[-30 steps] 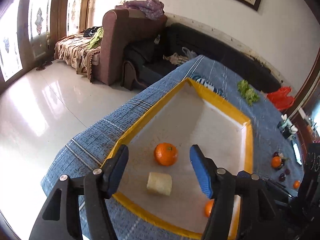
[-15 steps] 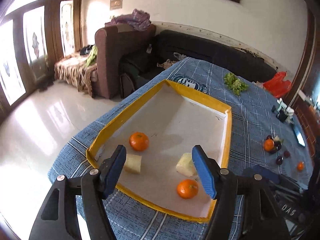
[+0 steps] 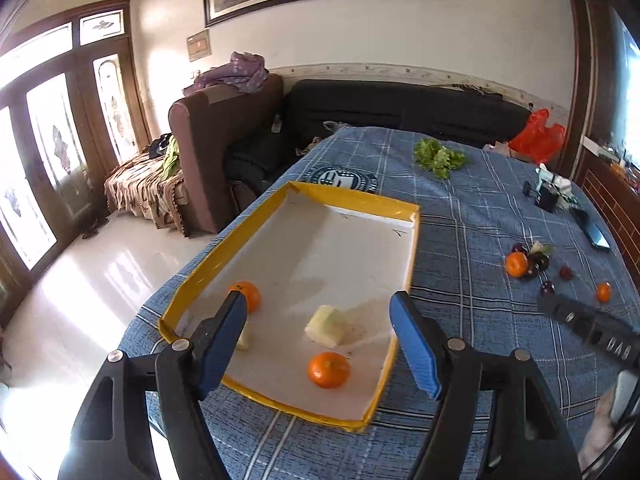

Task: Organize fruits
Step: 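Move both tools back from the tray toward the plums and dates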

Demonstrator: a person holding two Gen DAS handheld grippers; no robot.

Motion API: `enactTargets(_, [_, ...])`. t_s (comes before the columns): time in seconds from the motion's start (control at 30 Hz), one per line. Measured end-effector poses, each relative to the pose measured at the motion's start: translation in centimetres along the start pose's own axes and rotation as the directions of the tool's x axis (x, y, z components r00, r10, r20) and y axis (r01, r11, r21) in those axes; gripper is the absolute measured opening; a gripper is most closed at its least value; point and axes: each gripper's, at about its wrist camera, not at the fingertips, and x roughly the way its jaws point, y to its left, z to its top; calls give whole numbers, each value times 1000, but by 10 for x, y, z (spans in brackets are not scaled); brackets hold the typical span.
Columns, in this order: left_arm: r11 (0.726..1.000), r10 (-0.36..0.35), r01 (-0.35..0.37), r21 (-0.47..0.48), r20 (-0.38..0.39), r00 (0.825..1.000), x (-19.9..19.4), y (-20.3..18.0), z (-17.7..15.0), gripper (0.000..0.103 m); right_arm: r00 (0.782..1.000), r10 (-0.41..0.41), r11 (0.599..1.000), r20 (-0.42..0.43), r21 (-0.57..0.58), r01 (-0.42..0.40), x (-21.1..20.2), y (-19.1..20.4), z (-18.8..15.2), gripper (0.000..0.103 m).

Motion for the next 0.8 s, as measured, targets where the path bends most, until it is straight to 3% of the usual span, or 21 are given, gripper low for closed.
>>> enactTargets(0.27, [998,-53,54,42,-12,999,-2,-18,-1,74,990,-122,988,77,108,113,-44,-74,2,50])
enactTargets(0.43, [993,-112,114,41,-44,993,11,-33,-1,78,957,-271,955,107,158,253,-76,-132,8,50])
enactTargets(0.63, [973,-211,219,71,-103,972,34,-70,1,77,919,-379,906,104,245,346,-97,-190,20,50])
enactTargets(0.73, [959,-254,267,98,-131,958,44,-92,6,77,922,-379,903,83,253,349,-86,-200,30,50])
enactTargets(0.8, [942,-303,320,105,-152,941,51,-110,10,77,936,-346,915,62,243,322,-67,-199,37,50])
